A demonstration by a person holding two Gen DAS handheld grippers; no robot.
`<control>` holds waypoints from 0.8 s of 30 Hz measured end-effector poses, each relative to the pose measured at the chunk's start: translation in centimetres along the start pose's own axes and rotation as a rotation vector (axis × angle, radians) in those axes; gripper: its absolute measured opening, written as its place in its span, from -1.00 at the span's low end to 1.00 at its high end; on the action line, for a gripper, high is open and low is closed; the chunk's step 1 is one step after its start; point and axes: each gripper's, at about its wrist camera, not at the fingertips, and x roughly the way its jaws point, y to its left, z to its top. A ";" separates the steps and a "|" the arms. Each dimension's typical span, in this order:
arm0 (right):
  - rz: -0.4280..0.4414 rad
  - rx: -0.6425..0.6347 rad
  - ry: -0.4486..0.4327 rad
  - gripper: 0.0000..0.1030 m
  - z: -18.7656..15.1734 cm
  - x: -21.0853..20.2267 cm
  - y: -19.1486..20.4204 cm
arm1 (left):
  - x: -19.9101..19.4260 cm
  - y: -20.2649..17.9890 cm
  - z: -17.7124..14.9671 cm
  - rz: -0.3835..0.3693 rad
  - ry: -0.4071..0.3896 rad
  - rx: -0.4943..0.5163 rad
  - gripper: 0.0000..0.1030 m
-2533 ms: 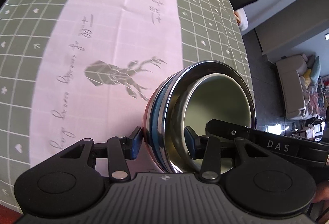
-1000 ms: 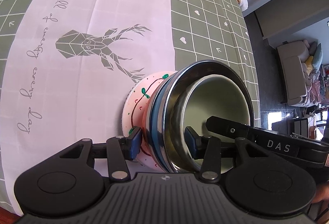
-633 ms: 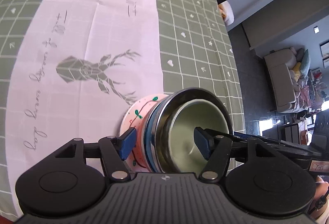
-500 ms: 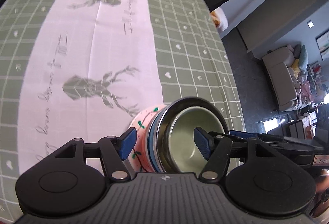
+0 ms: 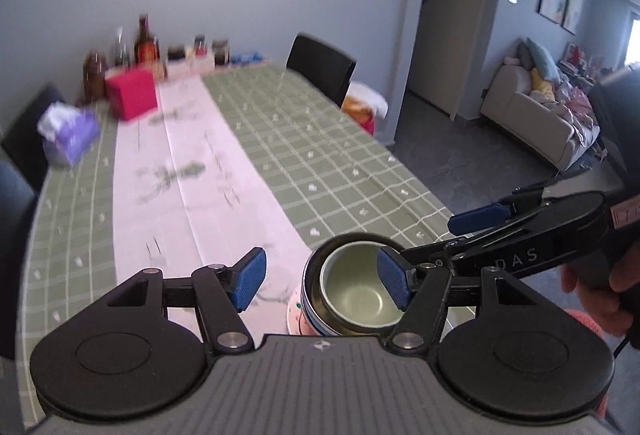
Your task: Organize plates and bowls
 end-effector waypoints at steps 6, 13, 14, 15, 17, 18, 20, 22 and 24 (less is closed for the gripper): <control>-0.022 -0.075 -0.135 0.51 -3.4 -3.2 1.7 | -3.4 -2.0 -3.1 0.037 -0.177 0.034 0.45; -0.036 -0.098 -0.305 0.51 -8.9 -5.3 2.1 | -4.4 -3.2 -7.7 0.120 -0.281 -0.002 0.45; -0.036 -0.097 -0.331 0.51 -9.9 -5.6 2.2 | -4.5 -3.4 -8.4 0.126 -0.298 0.003 0.45; -0.035 -0.092 -0.354 0.51 -10.6 -5.7 2.2 | -4.6 -3.6 -9.0 0.136 -0.310 0.007 0.45; -0.040 -0.084 -0.407 0.51 -12.3 -6.0 2.4 | -4.7 -4.1 -10.2 0.163 -0.345 0.004 0.45; -0.045 -0.083 -0.437 0.51 -13.1 -6.1 2.5 | -4.7 -4.2 -10.7 0.177 -0.362 0.004 0.45; -0.054 -0.091 -0.501 0.51 -14.8 -6.3 2.8 | -4.6 -4.7 -12.0 0.213 -0.394 0.019 0.45; -0.085 -0.099 -0.567 0.51 -16.5 -6.0 3.3 | -4.2 -5.0 -12.9 0.234 -0.422 0.032 0.45; -0.130 -0.104 -0.611 0.51 -18.0 -5.2 3.9 | -4.1 -5.3 -14.0 0.268 -0.443 0.035 0.47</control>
